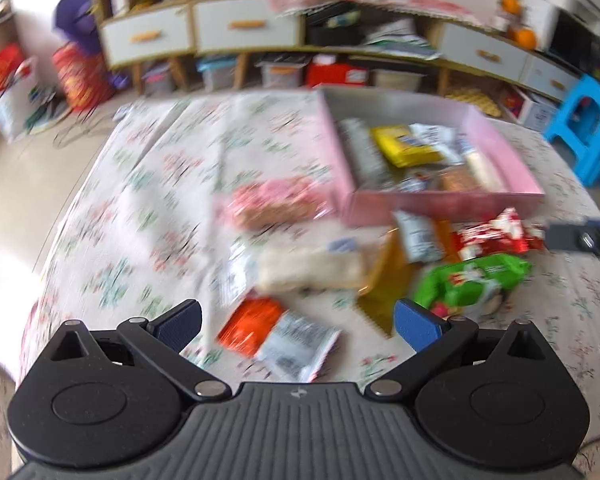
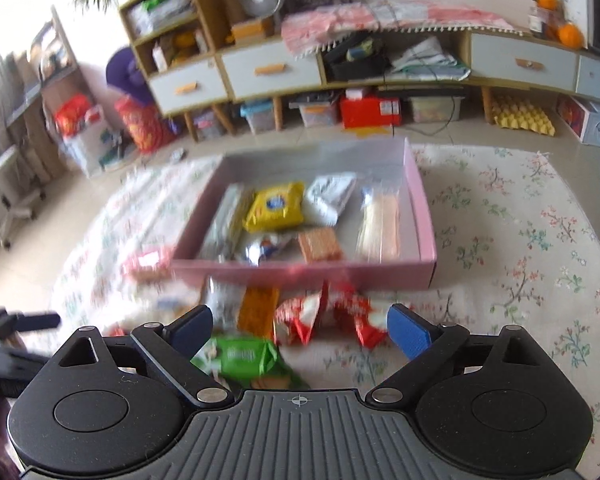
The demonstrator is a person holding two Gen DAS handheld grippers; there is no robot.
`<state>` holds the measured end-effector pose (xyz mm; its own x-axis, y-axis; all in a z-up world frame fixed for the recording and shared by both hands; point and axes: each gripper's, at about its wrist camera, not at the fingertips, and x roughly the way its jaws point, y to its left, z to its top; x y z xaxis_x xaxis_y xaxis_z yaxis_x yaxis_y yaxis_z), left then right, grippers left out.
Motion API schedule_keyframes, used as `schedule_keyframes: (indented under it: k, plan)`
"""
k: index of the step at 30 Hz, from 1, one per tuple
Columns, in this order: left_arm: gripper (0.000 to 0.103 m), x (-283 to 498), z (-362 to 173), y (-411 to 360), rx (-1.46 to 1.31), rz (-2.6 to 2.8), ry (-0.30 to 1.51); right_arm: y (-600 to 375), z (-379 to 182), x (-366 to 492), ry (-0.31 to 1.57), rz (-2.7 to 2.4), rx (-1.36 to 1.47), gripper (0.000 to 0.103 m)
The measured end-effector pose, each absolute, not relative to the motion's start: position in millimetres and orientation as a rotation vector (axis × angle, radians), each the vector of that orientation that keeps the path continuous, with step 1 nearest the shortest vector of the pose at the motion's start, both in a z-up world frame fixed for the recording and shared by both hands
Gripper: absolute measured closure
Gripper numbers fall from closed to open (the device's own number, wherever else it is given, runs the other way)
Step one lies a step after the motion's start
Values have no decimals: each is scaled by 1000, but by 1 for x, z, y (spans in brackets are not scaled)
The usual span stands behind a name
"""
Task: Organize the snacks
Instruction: 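Move both open tools back over the remaining snacks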
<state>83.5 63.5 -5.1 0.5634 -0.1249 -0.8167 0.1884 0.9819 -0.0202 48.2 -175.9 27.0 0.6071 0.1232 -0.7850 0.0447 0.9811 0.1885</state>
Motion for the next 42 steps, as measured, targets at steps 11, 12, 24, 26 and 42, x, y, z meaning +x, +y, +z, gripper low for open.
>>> schedule_keyframes:
  k: [11,12,24,26,42]
  plan:
    - [4,92,-26,100,-174,-96,1124,-148,-4,45,1129,97,314,7]
    - [5,95,-28,103,-208,-88,1129,-147,-6,46,1144,95,349,7]
    - [27,110,-37,110,-369,32,1106,-142,-18,70,1156,-26,606,7]
    - [30,113,-38,109,-356,69,1092,-144,-22,73,1159,-55,660,7]
    - [60,97,-35,94,-124,-146,1082,-144,-17,77,1190,-41,399,13]
